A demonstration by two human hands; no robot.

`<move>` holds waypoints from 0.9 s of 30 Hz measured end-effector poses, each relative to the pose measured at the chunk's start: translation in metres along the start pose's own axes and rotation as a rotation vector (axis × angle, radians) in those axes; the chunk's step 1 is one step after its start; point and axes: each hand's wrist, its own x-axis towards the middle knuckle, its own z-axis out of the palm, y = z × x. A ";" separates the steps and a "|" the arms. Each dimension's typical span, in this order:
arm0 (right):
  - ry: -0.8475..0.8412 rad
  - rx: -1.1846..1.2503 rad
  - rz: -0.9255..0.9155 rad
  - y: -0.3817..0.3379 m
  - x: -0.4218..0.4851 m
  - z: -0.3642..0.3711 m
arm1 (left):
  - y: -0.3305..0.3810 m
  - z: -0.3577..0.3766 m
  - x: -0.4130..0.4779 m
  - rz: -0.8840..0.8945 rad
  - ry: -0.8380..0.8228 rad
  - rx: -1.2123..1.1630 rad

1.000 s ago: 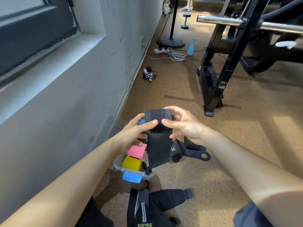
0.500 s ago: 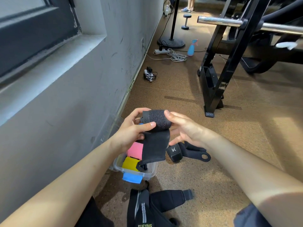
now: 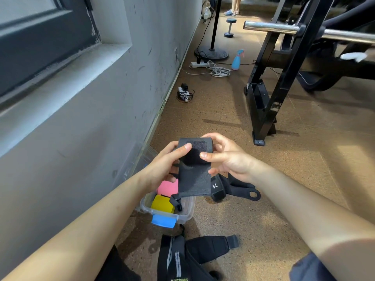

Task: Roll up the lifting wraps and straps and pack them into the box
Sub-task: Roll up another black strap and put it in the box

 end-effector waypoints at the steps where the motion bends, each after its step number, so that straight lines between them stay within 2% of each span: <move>1: -0.004 -0.015 -0.014 0.001 0.000 0.000 | 0.000 0.000 0.001 0.006 0.009 -0.001; 7: -0.027 -0.107 -0.043 0.002 -0.001 0.003 | 0.001 0.003 0.001 0.051 0.056 -0.115; 11: -0.056 -0.039 0.091 -0.007 -0.005 0.004 | 0.003 0.001 -0.001 0.118 0.036 -0.164; 14: -0.035 -0.031 0.151 -0.009 -0.005 0.003 | 0.001 0.001 0.000 0.177 0.008 -0.149; 19: -0.041 -0.021 0.125 -0.006 -0.003 -0.001 | 0.002 0.003 -0.004 0.205 0.006 -0.097; 23: -0.044 0.025 0.079 -0.003 0.000 -0.001 | 0.004 0.001 -0.003 0.071 -0.026 -0.086; 27: -0.017 -0.112 -0.006 0.003 -0.001 0.002 | 0.002 0.000 0.000 -0.046 -0.005 -0.110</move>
